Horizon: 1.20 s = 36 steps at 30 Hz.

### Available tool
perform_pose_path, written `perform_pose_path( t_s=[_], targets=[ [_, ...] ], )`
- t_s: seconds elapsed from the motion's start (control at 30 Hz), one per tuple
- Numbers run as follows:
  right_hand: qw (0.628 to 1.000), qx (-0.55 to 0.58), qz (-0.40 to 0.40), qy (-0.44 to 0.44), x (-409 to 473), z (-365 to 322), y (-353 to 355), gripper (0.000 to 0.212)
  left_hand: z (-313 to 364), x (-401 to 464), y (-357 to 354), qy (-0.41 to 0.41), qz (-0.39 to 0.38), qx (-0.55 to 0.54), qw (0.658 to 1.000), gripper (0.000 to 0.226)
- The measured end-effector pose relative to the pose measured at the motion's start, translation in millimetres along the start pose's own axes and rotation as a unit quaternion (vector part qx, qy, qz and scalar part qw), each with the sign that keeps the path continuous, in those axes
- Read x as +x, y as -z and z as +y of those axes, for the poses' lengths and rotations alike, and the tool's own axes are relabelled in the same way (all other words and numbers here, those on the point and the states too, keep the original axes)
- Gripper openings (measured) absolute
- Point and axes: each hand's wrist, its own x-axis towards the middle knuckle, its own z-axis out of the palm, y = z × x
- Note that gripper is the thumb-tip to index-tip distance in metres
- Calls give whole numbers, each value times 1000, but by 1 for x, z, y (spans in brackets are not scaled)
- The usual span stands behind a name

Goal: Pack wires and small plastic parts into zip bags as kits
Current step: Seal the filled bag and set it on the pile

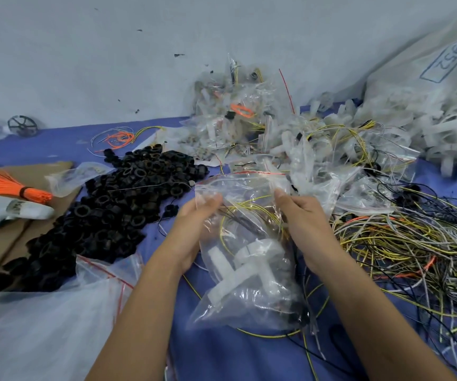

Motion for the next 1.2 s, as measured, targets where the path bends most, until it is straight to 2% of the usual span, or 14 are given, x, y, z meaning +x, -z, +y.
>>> perform_pose_path(
  t_s=[0.2, 0.33, 0.43, 0.5, 0.53, 0.63, 0.7, 0.73, 0.8, 0.87, 0.9, 1.03, 1.13, 1.2],
  targets=[
    [986, 139, -29, -88, 5, 0, 6, 18, 6, -11, 7, 62, -104, -33, 992, 21],
    [978, 179, -28, -103, 6, 1, 8, 32, 8, -16, 12, 58, -144, -28, 987, 16],
    [985, 163, 14, -61, 6, 3, 5, 25, 9, -12, 9, 39, -83, -47, 995, 29],
    [984, 159, 59, -45, 7, 5, 6, 24, 8, -6, 10, -9, -20, -72, 997, 23],
    [983, 162, 79, -41, 7, 5, 7, 23, 7, -4, 12, -30, 3, -63, 998, 19],
    [979, 172, 109, -31, 8, 5, 8, 19, 3, -1, 15, -84, 46, 18, 995, 29],
    [981, 160, 109, -21, 10, 7, 6, 24, 5, 0, 14, -178, 101, 123, 971, 17],
    [984, 146, 106, -13, 11, 8, 5, 26, 8, 0, 12, -232, 128, 177, 948, 9],
    [989, 111, 94, 11, 12, 9, 6, 27, 19, -2, 4, -319, 155, 259, 898, 11],
    [993, 80, 74, 37, 13, 10, 6, 22, 31, -1, -8, -373, 123, 341, 854, 11],
    [995, 69, 64, 46, 12, 10, 5, 21, 37, 1, -17, -373, 81, 380, 843, 11],
    [994, 80, 27, 68, 10, 9, 4, 9, 48, 11, -50, -281, -106, 485, 822, 22],
    [991, 107, 15, 77, 9, 9, 4, 8, 45, 18, -56, -267, -115, 489, 823, 20],
    [990, 115, 6, 83, 9, 8, 5, 5, 44, 20, -54, -285, -105, 502, 810, 23]
  ],
)
